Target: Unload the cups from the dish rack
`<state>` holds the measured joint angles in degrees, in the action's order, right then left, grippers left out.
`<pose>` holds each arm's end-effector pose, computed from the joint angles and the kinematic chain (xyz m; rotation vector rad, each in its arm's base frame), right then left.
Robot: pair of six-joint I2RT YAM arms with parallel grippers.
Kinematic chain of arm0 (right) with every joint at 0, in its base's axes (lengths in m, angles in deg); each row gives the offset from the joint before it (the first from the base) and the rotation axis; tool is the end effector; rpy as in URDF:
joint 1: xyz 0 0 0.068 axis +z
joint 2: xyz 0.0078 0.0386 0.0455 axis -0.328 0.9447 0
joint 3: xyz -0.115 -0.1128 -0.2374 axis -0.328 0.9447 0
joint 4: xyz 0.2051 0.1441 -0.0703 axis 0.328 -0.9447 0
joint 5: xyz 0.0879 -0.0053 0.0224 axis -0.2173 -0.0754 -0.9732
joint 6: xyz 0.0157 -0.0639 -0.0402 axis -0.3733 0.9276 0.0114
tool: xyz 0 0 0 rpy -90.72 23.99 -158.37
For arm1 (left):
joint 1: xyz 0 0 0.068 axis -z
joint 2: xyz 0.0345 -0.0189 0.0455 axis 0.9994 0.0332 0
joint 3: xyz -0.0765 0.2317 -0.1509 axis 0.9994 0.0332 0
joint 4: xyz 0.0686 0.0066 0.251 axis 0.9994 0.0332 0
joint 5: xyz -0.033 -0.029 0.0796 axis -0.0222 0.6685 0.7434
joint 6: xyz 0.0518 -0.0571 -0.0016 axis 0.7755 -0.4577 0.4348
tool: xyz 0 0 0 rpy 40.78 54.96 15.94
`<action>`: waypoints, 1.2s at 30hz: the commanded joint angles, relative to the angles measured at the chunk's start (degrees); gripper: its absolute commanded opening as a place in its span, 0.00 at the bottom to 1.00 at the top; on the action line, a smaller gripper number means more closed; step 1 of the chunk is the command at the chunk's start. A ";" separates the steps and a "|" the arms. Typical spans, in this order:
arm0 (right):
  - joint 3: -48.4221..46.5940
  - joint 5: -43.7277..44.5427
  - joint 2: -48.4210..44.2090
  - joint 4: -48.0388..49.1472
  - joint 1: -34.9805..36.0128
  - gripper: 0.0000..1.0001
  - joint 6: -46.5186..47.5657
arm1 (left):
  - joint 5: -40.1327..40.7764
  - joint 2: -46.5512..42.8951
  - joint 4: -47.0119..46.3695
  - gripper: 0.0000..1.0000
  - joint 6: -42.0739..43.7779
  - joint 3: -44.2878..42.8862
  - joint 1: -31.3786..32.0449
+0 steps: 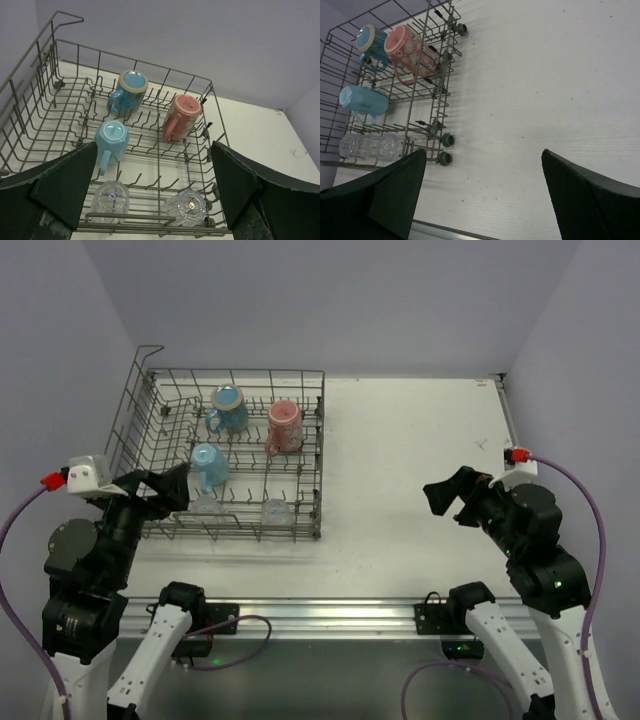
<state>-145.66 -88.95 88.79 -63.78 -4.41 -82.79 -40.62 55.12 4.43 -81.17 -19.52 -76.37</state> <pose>0.0973 0.0278 0.3693 0.2404 1.9481 0.5504 0.0448 0.0009 0.4306 -0.2635 1.5250 -0.3518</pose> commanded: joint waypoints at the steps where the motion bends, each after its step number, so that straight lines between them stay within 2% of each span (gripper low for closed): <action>1: -2.31 2.85 0.17 -1.18 0.20 0.99 1.32 | -0.40 4.84 5.20 1.00 3.65 -2.83 0.32; 5: -2.75 2.07 1.31 -1.45 0.20 0.99 2.03 | -4.00 13.01 7.57 0.99 5.49 -4.50 0.31; 7: -3.19 2.07 2.71 -1.80 0.20 0.99 2.20 | -6.81 20.38 8.37 0.97 6.46 -6.51 0.31; 12: -4.16 2.42 5.18 -3.47 0.20 0.99 2.20 | -15.94 37.25 11.71 0.85 8.04 -12.67 0.49; 19: -3.72 4.18 4.83 -3.64 0.20 0.99 2.64 | -16.05 45.27 11.89 0.85 7.69 -17.07 4.17; 27: -1.70 3.30 5.01 -2.59 0.20 0.99 2.03 | -11.76 50.20 12.58 0.86 6.99 -14.79 15.94; 36: -0.38 3.21 4.13 -1.97 0.20 0.99 1.94 | -6.47 53.89 13.47 0.87 5.77 -11.89 23.16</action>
<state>-146.44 -86.33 93.54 -66.59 -4.41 -81.33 -49.86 108.58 16.45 -75.46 -32.11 -55.13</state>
